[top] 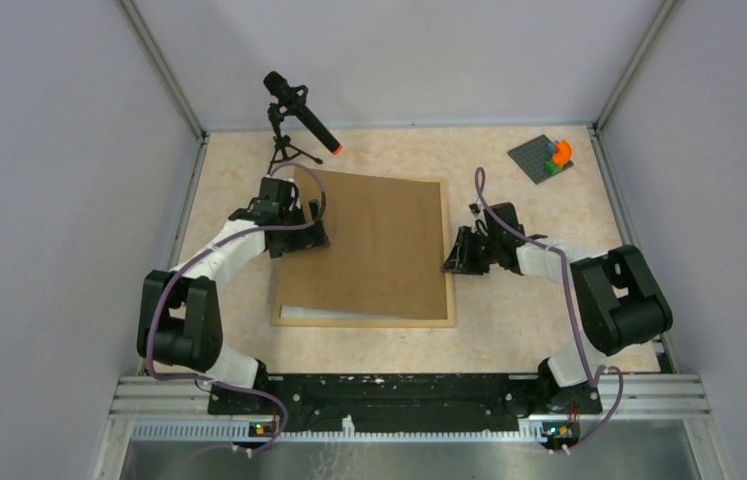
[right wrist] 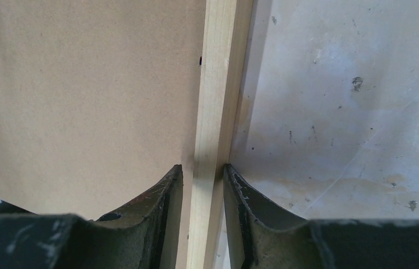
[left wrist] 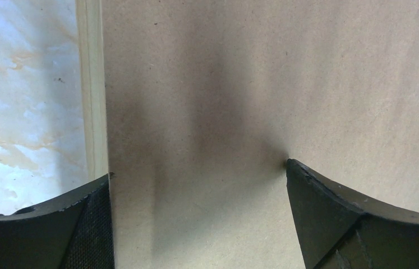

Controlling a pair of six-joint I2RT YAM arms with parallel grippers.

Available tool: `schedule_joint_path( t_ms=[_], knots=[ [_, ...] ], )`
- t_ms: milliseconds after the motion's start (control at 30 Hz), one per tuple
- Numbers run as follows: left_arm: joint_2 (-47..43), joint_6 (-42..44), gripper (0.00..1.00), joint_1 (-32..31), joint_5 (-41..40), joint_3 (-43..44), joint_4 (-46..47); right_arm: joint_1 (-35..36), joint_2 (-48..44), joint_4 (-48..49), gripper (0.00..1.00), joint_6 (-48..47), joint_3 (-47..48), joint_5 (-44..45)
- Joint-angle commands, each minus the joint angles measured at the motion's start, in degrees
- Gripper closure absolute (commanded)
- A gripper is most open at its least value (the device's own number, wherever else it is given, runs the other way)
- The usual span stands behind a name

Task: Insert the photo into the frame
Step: Place the photo frame item in the photo frame.

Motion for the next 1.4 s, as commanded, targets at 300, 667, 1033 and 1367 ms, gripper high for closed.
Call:
schedule_joint_path(
  t_ms=[300,667,1033,1367],
  knots=[
    [-2.84,3.42,0.01,1.37,-4.52,1.90,-8.12,1.06,1.45,1.65,0.69,-0.30,0.62,-3.53],
    [-0.01,1.26,0.01,-0.60,0.59,-1.03,-4.29,1.10,0.60,1.93,0.70,0.59,0.79,-3.74],
    [-2.88,5.07,0.01,0.62,7.79,-0.49,-4.63,1.06,0.10,1.31,0.60,-0.07,1.41,-2.48],
    [-4.04,5.80,0.01,1.86,5.05,1.32,-8.80,1.06,0.58,1.34,0.57,-1.41,2.10,0.88]
  ],
)
